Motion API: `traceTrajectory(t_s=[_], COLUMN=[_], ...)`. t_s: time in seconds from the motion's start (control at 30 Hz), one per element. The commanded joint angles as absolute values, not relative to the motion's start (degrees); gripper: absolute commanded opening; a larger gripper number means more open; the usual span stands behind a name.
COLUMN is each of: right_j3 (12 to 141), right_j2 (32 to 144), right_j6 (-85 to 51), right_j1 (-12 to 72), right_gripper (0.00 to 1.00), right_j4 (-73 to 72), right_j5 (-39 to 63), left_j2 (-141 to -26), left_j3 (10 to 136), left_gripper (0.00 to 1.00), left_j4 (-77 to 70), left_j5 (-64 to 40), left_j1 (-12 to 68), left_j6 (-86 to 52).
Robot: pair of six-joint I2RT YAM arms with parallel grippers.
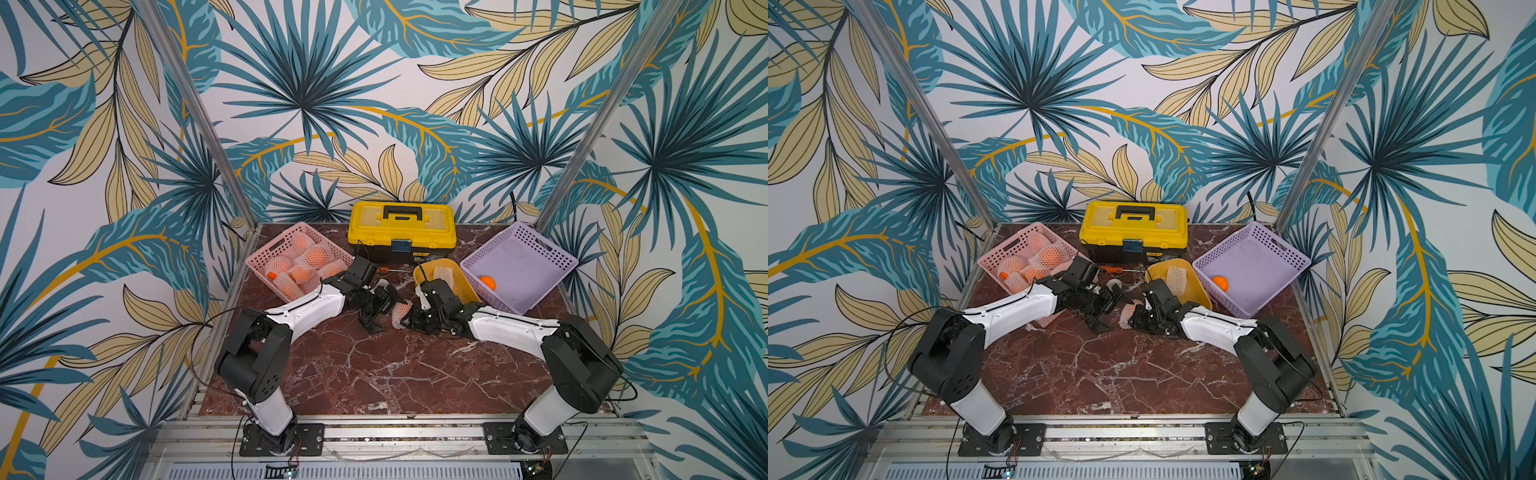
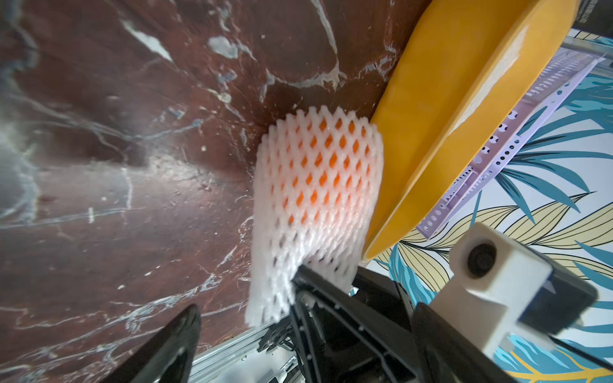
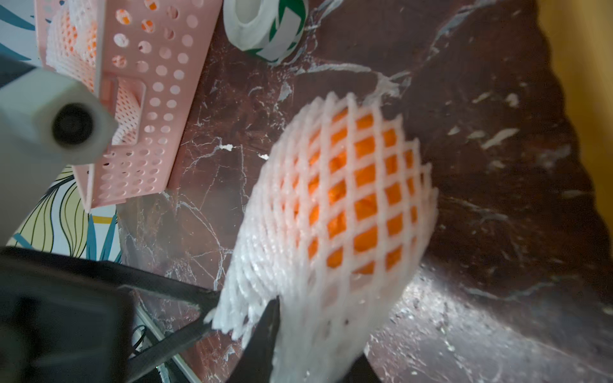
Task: Remove foam nets from oranges
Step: Place the orange at the center of the board, then remove the foam net from the orange.
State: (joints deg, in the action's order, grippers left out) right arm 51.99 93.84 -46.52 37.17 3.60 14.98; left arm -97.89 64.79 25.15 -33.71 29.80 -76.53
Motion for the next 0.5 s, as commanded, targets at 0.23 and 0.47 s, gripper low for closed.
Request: traceTrajectory(t_s=[0.23, 0.47], right_j3=[51.69, 49.61], right_j2=[92.17, 88.96], right_j6=[-47.4, -44.87], right_j1=[37.18, 37.23], right_gripper=[0.35, 0.52], right_j4=[1.08, 0.09], right_j5=[16.48, 15.2], left_j2=[-103.95, -105.9], left_j3=[67.41, 69.38], left_gripper=[0.83, 0.46], left_j4=[20.33, 19.73], left_j5=[-34.3, -33.67], left_j1=[29.78, 29.75], left_j6=[-79.75, -79.84])
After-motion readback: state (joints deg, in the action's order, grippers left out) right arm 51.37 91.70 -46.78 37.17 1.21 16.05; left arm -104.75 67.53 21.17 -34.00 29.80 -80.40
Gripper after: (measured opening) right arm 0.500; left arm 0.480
